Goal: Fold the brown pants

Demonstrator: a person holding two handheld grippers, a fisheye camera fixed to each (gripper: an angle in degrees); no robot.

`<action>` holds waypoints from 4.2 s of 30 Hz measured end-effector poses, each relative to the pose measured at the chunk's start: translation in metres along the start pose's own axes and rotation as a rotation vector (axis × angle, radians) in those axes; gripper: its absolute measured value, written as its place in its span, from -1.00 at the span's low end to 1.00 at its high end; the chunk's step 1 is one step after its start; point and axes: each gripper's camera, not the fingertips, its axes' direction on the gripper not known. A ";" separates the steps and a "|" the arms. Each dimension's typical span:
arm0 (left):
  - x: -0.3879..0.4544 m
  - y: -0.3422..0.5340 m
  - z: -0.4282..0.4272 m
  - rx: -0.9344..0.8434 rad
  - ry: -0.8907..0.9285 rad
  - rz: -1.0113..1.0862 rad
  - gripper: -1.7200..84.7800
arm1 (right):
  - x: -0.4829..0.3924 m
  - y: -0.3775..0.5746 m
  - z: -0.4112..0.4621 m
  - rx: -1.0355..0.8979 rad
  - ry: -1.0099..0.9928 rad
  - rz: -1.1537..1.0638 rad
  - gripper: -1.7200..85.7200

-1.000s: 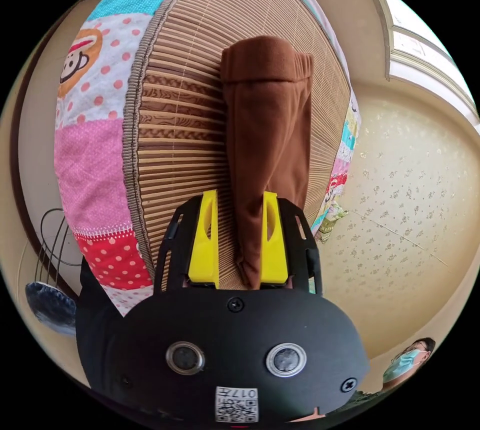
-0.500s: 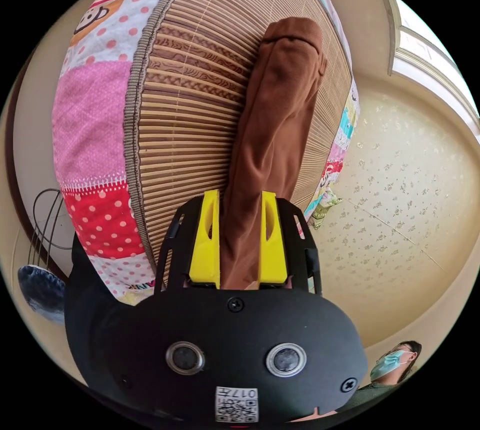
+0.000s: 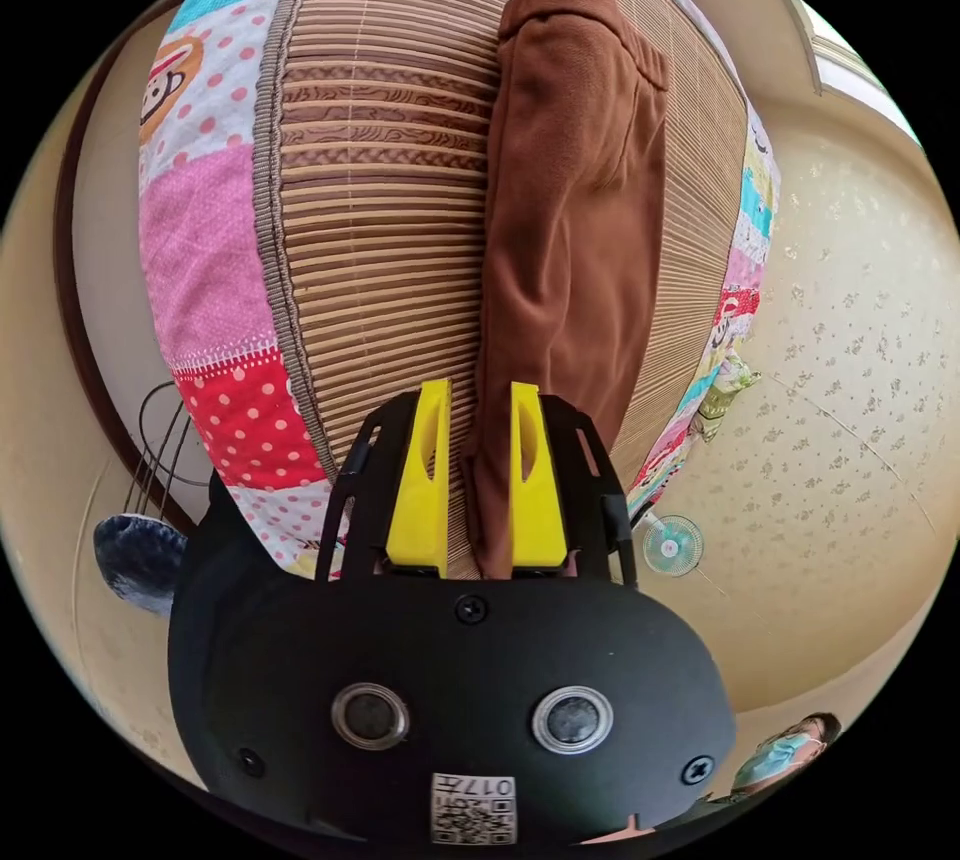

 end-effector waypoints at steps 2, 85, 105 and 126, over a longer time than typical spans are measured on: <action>-0.003 0.000 -0.007 0.030 -0.004 -0.009 -0.74 | 0.002 0.010 -0.018 0.027 -0.157 -0.038 -0.88; 0.126 0.220 0.043 -0.546 -0.456 0.751 -0.62 | -0.056 0.038 0.155 -0.855 0.104 -0.862 -0.88; 0.156 0.197 0.076 -0.871 -0.195 0.667 -0.64 | -0.066 0.147 0.192 -0.655 0.310 -0.725 -0.82; 0.356 0.649 0.136 -0.831 -0.150 1.561 -0.79 | 0.019 -0.049 0.028 -0.513 -0.450 -0.199 -0.95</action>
